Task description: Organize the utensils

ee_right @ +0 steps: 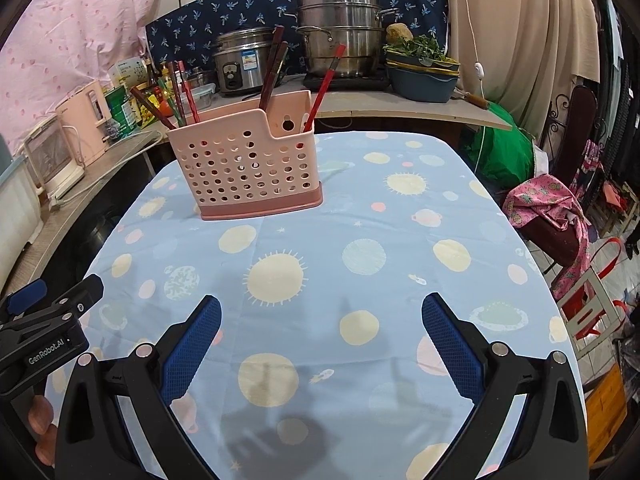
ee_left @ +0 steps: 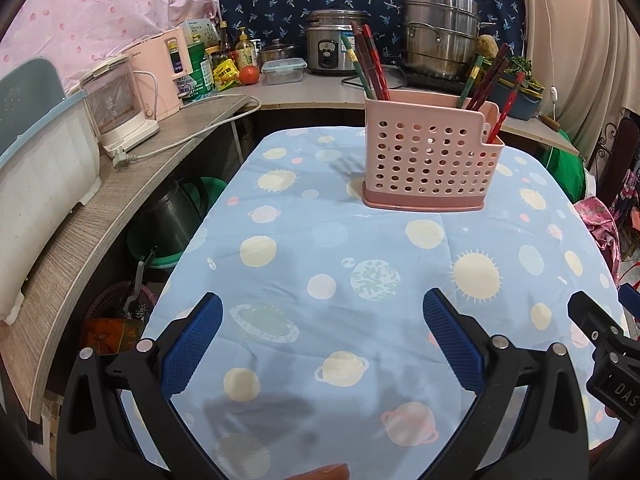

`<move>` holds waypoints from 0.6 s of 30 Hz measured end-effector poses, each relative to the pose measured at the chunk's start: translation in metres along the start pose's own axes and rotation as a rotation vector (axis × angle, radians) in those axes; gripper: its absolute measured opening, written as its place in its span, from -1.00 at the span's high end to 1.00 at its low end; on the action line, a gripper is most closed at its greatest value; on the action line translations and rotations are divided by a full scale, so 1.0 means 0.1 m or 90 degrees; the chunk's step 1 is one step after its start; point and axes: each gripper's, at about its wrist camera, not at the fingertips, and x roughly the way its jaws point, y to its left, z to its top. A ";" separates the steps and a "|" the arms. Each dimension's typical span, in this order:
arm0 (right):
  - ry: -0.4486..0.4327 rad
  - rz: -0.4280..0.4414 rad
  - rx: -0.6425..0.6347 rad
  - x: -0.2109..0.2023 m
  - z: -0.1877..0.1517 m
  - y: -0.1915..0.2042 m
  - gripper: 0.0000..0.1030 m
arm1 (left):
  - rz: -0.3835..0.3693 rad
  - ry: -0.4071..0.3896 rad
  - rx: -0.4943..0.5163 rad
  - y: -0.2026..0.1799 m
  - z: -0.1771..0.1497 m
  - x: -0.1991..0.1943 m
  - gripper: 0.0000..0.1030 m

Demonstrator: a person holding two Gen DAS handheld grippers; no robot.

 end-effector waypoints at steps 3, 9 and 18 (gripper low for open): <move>0.002 -0.001 -0.004 0.01 -0.01 0.01 -0.89 | 0.002 0.003 -0.002 0.01 0.00 0.02 -0.86; 0.004 -0.004 -0.007 0.02 -0.02 0.03 -0.89 | 0.002 0.006 -0.005 0.03 0.00 0.03 -0.86; 0.009 -0.006 -0.007 0.05 -0.03 0.06 -0.89 | 0.005 0.012 -0.001 0.04 0.00 0.06 -0.86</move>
